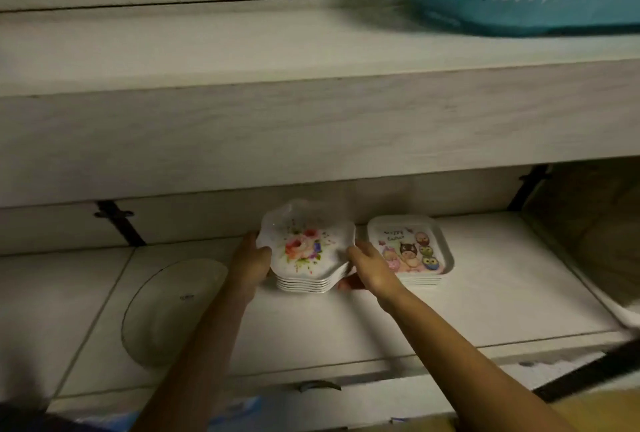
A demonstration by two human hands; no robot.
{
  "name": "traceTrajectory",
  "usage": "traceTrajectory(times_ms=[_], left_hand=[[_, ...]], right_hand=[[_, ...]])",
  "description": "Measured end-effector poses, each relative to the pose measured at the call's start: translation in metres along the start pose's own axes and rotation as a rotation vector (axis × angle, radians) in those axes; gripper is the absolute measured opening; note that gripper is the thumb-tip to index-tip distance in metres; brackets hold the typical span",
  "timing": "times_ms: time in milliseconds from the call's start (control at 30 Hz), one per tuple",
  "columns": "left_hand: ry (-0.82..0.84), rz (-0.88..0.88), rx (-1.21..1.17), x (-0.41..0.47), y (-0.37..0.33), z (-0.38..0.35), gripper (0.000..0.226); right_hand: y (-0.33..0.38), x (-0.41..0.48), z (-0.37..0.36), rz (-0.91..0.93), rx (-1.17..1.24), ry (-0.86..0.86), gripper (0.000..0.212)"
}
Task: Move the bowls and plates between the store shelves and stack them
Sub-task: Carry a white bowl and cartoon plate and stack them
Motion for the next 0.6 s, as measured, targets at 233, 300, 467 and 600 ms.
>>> traceTrajectory(times_ms=[233,300,467,600], left_hand=[[0.196,-0.03,-0.242,-0.04,-0.039,-0.034,0.016],[0.258,-0.038,-0.267,-0.051,-0.046,-0.055,0.015],[0.375,-0.07,-0.299,-0.073,-0.06,-0.122,0.017],[0.394,-0.102,-0.217,-0.088,-0.067,-0.182,0.01]], right_hand=[[0.0,-0.025,0.065,0.053,0.133,-0.159,0.026],[-0.003,-0.033,0.089,0.074,0.1,-0.195,0.025],[-0.016,-0.043,0.157,0.073,-0.031,-0.336,0.033],[-0.028,-0.045,0.214,0.034,-0.101,-0.392,0.035]])
Point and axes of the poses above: each hand's wrist, its own x-axis towards the middle knuckle, its own z-axis out of the back of the hand, y = z × x, the point moved 2 cm from there along x, towards the middle knuckle, and after that the axes turned 2 degrees about -y, right-handed, at the moved point
